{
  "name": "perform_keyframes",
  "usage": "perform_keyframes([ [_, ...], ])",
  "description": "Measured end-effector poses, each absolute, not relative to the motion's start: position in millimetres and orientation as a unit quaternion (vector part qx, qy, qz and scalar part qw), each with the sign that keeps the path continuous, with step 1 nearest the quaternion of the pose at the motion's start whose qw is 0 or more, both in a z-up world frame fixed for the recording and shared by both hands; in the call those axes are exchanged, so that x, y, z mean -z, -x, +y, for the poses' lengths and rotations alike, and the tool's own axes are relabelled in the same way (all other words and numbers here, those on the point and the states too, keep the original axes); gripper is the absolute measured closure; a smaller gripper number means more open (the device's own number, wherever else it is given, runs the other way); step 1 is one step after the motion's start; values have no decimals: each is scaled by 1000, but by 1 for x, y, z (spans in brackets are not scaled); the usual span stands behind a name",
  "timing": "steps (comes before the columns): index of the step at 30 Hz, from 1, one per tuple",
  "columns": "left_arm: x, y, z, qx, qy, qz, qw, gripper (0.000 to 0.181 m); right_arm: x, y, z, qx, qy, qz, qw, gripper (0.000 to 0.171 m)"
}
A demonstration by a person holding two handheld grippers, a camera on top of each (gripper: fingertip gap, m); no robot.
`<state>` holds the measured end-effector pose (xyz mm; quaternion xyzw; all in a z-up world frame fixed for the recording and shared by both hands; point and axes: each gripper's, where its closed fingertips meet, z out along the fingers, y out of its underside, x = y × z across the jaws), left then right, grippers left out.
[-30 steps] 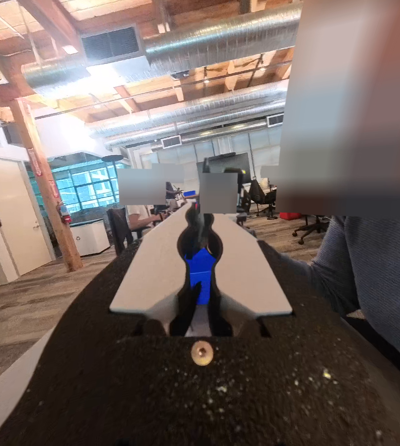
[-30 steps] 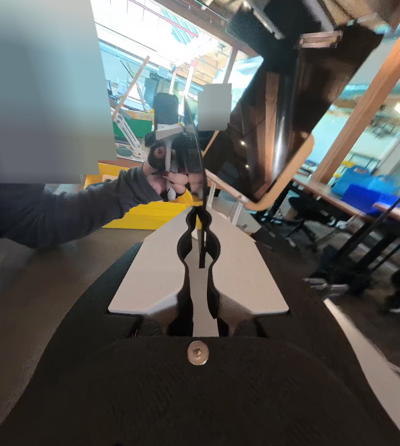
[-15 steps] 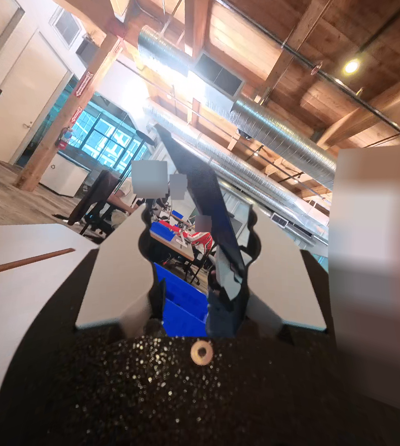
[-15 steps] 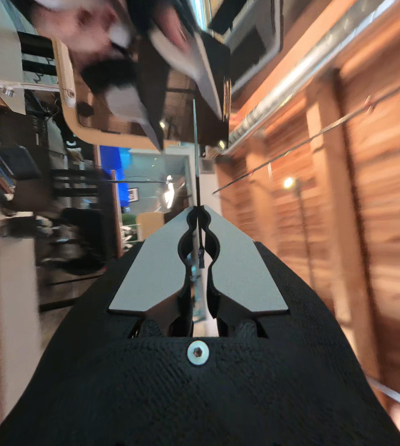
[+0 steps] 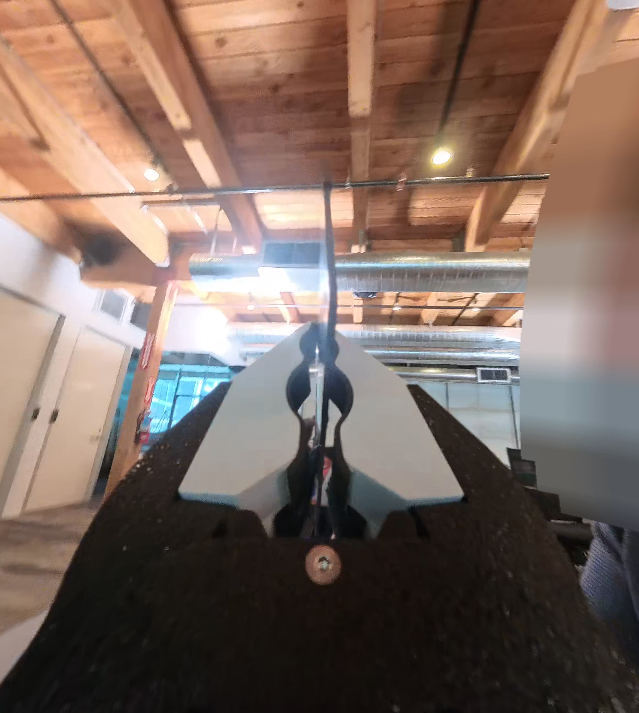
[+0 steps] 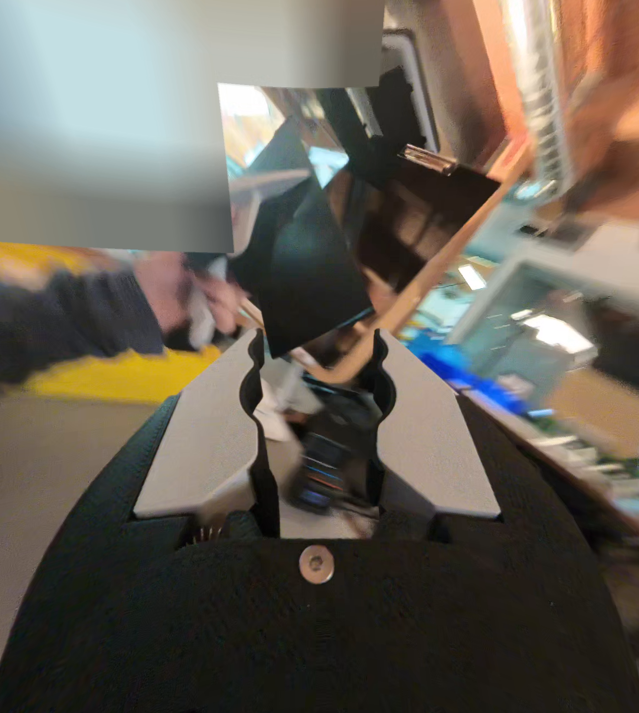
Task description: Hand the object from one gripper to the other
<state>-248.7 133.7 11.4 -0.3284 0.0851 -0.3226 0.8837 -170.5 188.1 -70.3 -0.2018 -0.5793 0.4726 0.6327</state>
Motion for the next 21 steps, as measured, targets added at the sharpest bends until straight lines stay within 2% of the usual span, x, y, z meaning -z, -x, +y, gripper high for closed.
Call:
perform_keyframes([
  [3, -11, 235, 123, 325, 301, 128, 887, 181, 63, 167, 190, -655, 288, -534, 450, 115],
  [5, -9, 227, 123, 322, 299, 143, 887, 181, 67, 166, 182, -714, 311, -527, 340, 116],
  [7, -6, 218, 124, 328, 300, 156, 882, 181, 69, 164, 171, -742, 307, -528, 276, 124],
  [8, -5, 215, 126, 333, 303, 160, 878, 181, 70, 166, 169, -743, 310, -529, 268, 129],
  [10, -2, 208, 129, 341, 308, 169, 872, 181, 71, 169, 166, -738, 302, -532, 285, 153],
  [12, 0, 202, 132, 345, 311, 172, 869, 181, 74, 172, 165, -718, 300, -545, 312, 170],
  [15, 1, 207, 137, 350, 322, 146, 868, 179, 72, 167, 165, -693, 282, -565, 348, 171],
  [16, 1, 213, 139, 338, 324, 125, 875, 169, 70, 166, 168, -683, 284, -565, 365, 171],
  [17, 0, 220, 142, 327, 326, 98, 881, 144, 68, 163, 170, -673, 279, -567, 384, 171],
  [19, 3, 228, 151, 321, 360, 62, 874, 107, 62, 159, 178, -646, 277, -564, 432, 171],
  [21, 7, 235, 169, 327, 416, 19, 848, 82, 58, 157, 187, -596, 271, -565, 503, 171],
])
